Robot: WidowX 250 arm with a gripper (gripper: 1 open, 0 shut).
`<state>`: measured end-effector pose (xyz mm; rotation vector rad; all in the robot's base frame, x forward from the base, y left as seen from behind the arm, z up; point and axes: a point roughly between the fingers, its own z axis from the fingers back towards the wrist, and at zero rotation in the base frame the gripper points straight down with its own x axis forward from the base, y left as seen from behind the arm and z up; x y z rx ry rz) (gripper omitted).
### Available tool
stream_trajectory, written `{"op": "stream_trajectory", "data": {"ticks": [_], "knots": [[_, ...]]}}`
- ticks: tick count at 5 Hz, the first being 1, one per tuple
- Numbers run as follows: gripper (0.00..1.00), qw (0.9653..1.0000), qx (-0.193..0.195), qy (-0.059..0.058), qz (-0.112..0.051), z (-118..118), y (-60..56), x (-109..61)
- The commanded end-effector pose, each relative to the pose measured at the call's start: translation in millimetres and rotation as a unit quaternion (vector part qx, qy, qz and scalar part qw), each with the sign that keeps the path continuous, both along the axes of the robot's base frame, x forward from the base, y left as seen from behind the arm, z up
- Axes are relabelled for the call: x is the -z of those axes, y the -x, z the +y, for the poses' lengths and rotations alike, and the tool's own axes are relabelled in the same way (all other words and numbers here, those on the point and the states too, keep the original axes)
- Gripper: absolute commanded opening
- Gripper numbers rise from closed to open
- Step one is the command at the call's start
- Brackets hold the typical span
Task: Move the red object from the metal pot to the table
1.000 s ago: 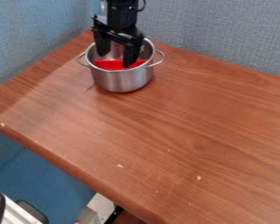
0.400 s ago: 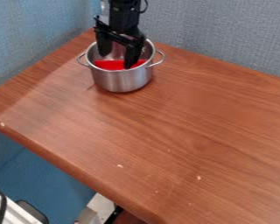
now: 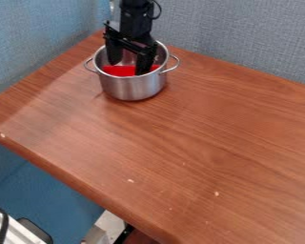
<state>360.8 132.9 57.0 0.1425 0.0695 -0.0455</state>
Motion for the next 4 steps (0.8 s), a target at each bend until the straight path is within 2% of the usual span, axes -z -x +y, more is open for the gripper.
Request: {"op": "stream_trajectory", "data": {"ticks": [1,4], "knots": [[1.00,0.9995,0.005,-0.014,-0.026,3.6,-9.7,-17.4],[1.00,0.9998,0.008,-0.004,-0.018,2.5,-12.0,-8.3]]}}
